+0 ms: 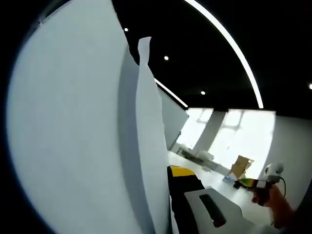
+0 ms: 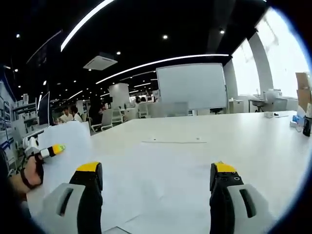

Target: Organize the stack of printing papers by aligning and flattening the scattered papers on the table

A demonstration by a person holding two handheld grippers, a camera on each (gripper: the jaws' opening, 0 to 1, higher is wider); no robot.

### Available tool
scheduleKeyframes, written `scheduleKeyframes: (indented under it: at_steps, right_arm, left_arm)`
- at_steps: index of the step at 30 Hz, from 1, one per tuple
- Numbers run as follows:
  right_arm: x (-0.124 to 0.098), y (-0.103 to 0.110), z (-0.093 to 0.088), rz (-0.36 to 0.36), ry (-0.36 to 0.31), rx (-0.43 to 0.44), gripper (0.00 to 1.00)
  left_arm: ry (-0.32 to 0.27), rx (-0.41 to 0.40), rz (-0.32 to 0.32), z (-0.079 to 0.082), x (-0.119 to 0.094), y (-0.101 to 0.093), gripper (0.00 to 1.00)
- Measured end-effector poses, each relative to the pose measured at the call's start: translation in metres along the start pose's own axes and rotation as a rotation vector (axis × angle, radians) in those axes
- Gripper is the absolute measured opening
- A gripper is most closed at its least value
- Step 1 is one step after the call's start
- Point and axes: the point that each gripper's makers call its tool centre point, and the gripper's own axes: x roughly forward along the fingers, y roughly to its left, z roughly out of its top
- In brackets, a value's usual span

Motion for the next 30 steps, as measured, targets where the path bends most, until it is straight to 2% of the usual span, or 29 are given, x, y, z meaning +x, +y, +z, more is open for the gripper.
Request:
scheduleKeyframes:
  at_steps: [6,30]
  right_arm:
    - [0.003,-0.004,-0.009,-0.011,0.026,0.004,0.86]
    - [0.003,-0.003,-0.021,-0.008,0.058,-0.006,0.86]
  left_arm:
    - [0.001,0.001,0.000,0.000,0.000,0.001,0.06]
    - [0.003,0.001,-0.001,-0.001,-0.001,0.000,0.06]
